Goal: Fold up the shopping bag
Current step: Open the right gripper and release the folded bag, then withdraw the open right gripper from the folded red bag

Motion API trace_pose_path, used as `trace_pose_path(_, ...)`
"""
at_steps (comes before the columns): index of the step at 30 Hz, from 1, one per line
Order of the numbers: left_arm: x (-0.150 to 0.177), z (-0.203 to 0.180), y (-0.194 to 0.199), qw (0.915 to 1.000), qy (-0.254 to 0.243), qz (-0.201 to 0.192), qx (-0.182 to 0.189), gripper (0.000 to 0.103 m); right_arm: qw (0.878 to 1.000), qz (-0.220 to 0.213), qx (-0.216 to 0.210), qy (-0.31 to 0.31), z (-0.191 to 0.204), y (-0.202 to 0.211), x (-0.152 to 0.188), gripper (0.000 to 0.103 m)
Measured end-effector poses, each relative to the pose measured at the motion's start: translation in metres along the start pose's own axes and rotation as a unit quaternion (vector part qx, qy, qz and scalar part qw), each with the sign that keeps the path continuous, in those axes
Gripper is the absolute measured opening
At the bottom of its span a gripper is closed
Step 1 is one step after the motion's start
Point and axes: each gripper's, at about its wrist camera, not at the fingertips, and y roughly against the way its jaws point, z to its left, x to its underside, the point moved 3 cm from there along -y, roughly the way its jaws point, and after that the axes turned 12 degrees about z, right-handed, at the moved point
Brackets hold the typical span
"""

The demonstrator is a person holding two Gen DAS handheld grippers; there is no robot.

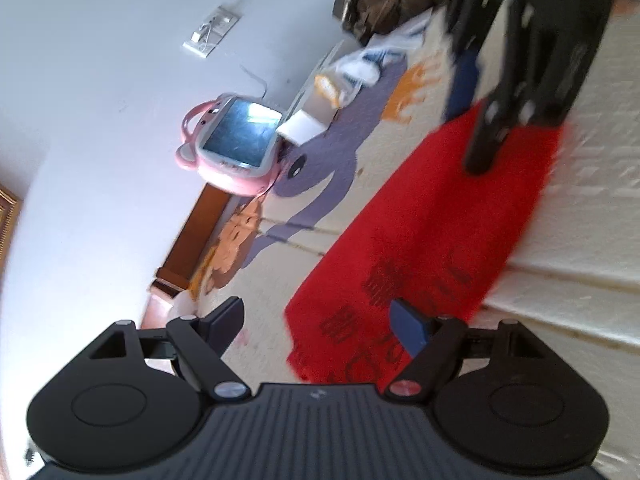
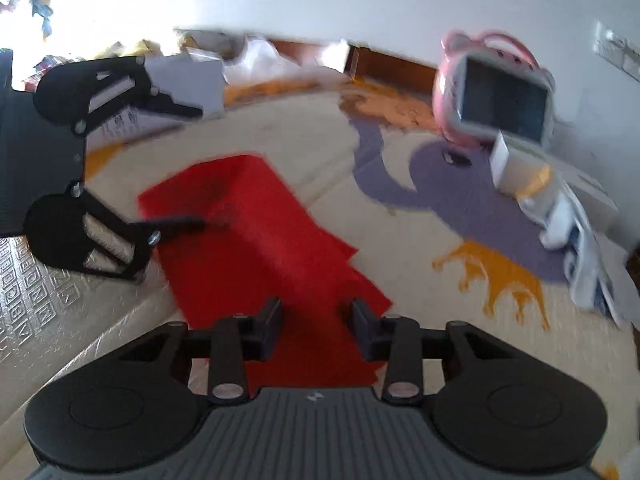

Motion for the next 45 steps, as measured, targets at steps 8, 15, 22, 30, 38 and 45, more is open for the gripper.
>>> trace_pose_path(8, -0.018, 0.024, -0.013, 0.981, 0.077, -0.022, 0.177, 0.097, 0.997, 0.018, -0.027, 0.077, -0.008, -0.014, -0.027, 0.056)
trace_pose_path(15, 0.001, 0.032, -0.051, 0.9494, 0.158, 0.003, 0.272, 0.099, 0.999, -0.015, -0.014, 0.026, 0.004, 0.008, -0.02, 0.046)
trace_pose_path(22, 0.004, 0.03, -0.041, 0.9567, 0.16, -0.015, 0.243, 0.098, 0.998, -0.032, -0.046, -0.017, 0.022, 0.008, -0.033, 0.035)
trace_pose_path(30, -0.005, 0.052, -0.027, 0.9528, 0.175, -0.053, 0.242, 0.097, 0.997, 0.015, -0.077, -0.011, 0.015, -0.029, -0.032, 0.037)
trace_pose_path(38, 0.0, 0.057, -0.069, 0.9464, 0.243, 0.017, 0.211, 0.099, 0.996, -0.034, -0.082, 0.01, 0.011, -0.03, -0.019, 0.053)
trace_pose_path(45, 0.019, 0.054, -0.077, 0.9253, 0.316, 0.039, 0.207, 0.103, 0.999, -0.022, -0.008, -0.026, 0.009, -0.036, -0.02, 0.103)
